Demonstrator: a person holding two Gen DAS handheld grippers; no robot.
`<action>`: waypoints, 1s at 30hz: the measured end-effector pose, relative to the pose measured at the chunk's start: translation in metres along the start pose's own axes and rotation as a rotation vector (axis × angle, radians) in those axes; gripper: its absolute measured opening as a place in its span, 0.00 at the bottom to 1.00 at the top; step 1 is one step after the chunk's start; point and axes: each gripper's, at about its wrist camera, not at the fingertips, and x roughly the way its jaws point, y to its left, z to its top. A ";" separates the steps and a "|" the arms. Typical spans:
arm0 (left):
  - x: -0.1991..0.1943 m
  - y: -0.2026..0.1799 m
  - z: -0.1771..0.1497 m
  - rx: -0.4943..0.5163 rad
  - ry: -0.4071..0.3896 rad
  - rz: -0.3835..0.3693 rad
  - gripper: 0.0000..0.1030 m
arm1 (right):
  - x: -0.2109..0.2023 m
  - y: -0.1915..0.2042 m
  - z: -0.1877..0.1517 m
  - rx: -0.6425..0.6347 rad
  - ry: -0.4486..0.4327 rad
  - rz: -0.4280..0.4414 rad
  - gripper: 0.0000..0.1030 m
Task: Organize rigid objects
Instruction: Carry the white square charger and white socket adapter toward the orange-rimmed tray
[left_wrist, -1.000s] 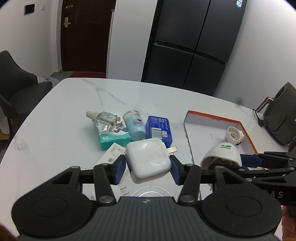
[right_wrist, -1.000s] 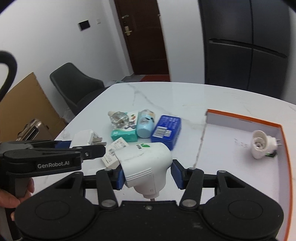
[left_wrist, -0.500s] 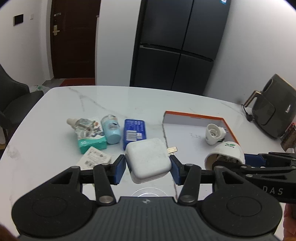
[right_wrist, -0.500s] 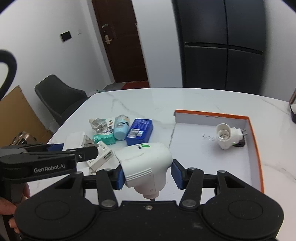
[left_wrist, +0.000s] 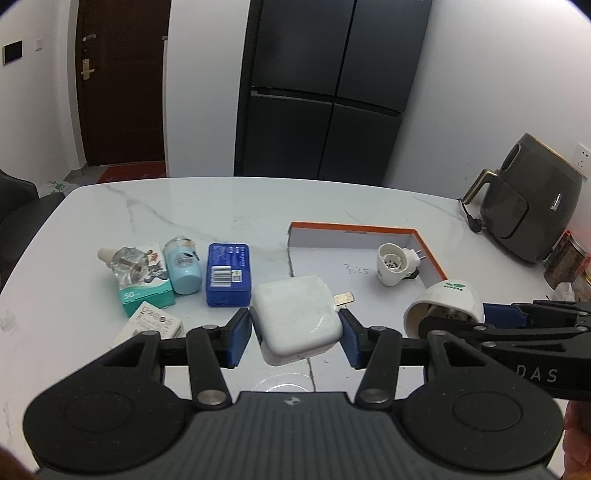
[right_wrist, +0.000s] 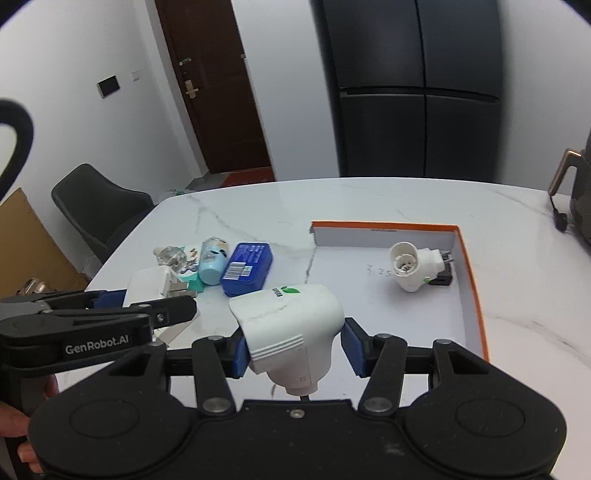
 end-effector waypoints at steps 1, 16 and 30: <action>0.001 -0.002 0.000 0.001 0.003 -0.003 0.50 | -0.001 -0.001 0.000 0.000 0.001 -0.015 0.60; 0.008 -0.027 0.003 0.030 0.011 -0.028 0.50 | -0.009 -0.025 -0.003 0.026 0.014 -0.126 0.60; 0.014 -0.046 0.002 0.057 0.022 -0.047 0.50 | -0.014 -0.042 -0.007 0.026 0.033 -0.255 0.60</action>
